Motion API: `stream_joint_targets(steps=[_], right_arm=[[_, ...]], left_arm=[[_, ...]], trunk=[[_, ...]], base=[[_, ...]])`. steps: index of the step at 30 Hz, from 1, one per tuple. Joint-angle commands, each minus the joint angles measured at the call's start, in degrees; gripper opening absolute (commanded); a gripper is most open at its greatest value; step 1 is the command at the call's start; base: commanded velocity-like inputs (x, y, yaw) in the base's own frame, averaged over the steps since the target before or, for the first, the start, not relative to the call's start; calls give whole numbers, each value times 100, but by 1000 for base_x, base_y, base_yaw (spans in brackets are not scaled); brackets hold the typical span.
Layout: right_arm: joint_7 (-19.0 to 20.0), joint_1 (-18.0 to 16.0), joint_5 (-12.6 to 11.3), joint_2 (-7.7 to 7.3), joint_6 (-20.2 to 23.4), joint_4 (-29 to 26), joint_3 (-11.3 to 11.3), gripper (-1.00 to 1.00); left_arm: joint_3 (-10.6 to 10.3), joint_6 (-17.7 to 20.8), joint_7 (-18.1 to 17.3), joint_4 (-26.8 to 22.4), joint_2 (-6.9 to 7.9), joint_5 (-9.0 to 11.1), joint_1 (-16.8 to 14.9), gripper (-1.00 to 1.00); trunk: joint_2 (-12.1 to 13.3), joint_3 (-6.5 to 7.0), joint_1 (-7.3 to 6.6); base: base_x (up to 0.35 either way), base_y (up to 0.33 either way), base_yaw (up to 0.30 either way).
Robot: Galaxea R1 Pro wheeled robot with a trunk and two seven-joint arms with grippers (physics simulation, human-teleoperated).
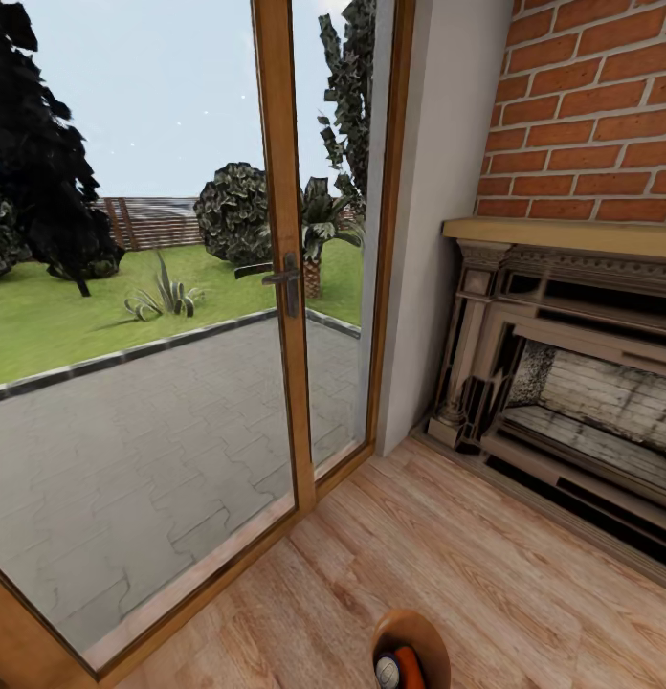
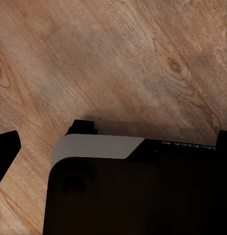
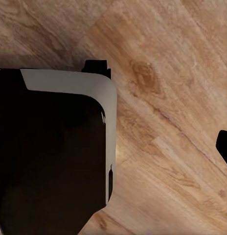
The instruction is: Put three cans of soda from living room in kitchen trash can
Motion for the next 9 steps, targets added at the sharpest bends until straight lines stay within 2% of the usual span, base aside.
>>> stream_joint_targets(steps=[1, 9], right_arm=[[0, 1, 1, 0, 0, 0, 0, 100], [0, 3, 5, 0, 0, 0, 0, 100]], left_arm=[[0, 0, 0, 2, 0, 0, 0, 100], [0, 0, 0, 0, 0, 0, 0, 100]], trunk=[[0, 0, 0], [0, 0, 0]], base=[[0, 0, 0], [0, 0, 0]])
